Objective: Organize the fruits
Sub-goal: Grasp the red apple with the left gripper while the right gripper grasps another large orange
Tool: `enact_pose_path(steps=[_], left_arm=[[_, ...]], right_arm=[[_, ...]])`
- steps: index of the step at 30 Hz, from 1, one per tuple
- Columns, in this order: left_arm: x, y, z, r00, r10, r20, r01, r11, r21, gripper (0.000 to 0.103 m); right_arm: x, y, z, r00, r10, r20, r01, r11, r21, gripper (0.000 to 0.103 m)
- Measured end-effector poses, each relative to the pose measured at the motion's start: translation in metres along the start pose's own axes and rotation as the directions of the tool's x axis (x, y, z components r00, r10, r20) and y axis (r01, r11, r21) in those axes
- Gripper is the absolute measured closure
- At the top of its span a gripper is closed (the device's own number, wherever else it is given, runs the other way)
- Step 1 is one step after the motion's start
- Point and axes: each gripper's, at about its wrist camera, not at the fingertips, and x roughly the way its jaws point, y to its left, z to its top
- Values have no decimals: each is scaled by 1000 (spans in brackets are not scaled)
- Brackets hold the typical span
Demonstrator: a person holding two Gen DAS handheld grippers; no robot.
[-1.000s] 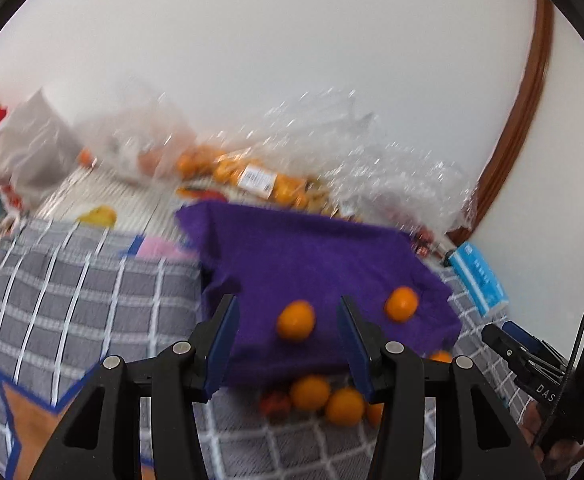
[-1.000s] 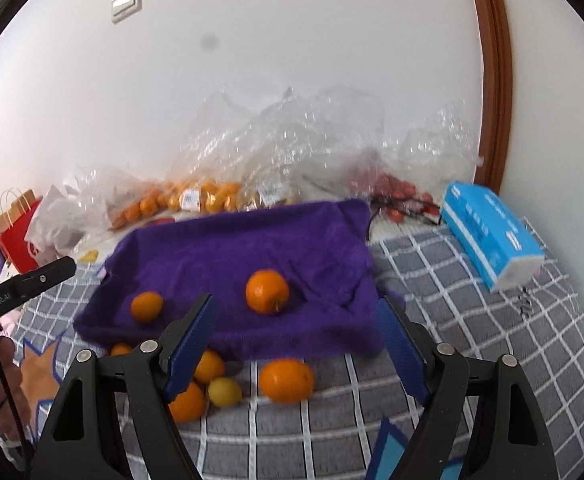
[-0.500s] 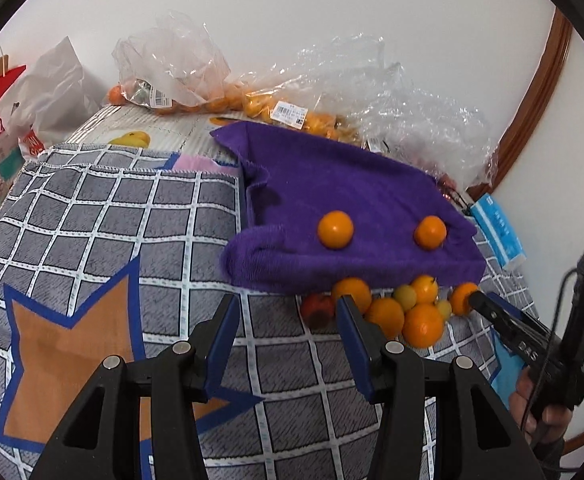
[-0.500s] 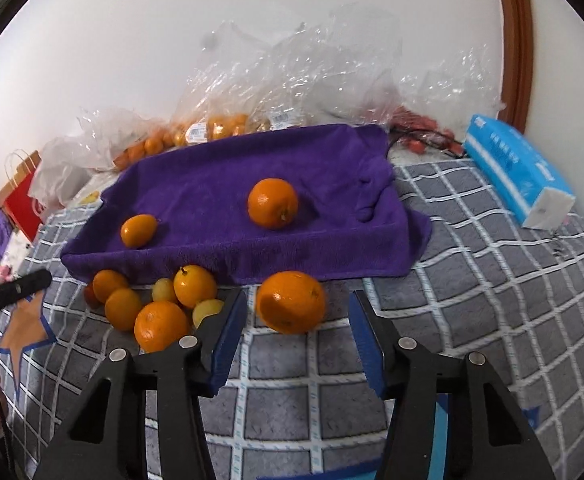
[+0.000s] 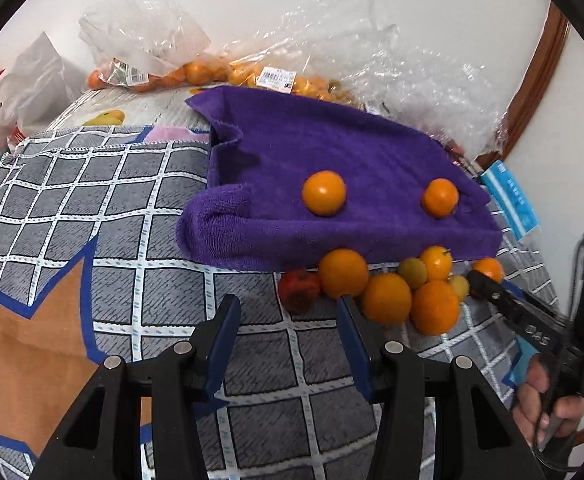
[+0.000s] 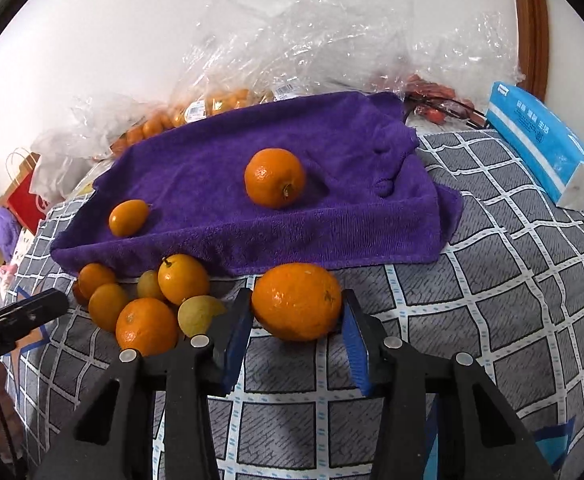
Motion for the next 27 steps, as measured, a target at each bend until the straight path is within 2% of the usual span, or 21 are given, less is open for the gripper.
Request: enact_pose_path(steps=[5,8,12,14,16,18,23,27], left_arm=[[10,-7,1,999,43,3,-44,997,57,66],[13,-13,-1,998,57,21,-59,993,101,66],[14,-15,1,998,57,30,-60,992,107,67],[15,-13,3,998,58,33,-60,995,85,73],[16,-12,4,999,39,34,-41,997,63,79],[17,-12,4,999,25,38,-27,998,53,79],[12,5,3,993,-96,61,98,995,-24,79],[3,5,-1,989,-107,103,110,993,-28,79]], right_arm=[[-2,-3,0,1000,8,7,-8,1000,20,60],[-2,-3,0,1000,3,7,-3,1000,20,60],[-2,-1,0,1000,7,10,-7,1000,10,60],[-2,-1,0,1000,11,10,-11,1000,13,60],[-2,-1,0,1000,14,11,-14,1000,16,60],[-2,0,0,1000,17,12,-18,1000,14,60],[-5,-3,0,999,42,29,-43,999,30,60],[-8,-5,0,997,53,47,-55,998,39,60]])
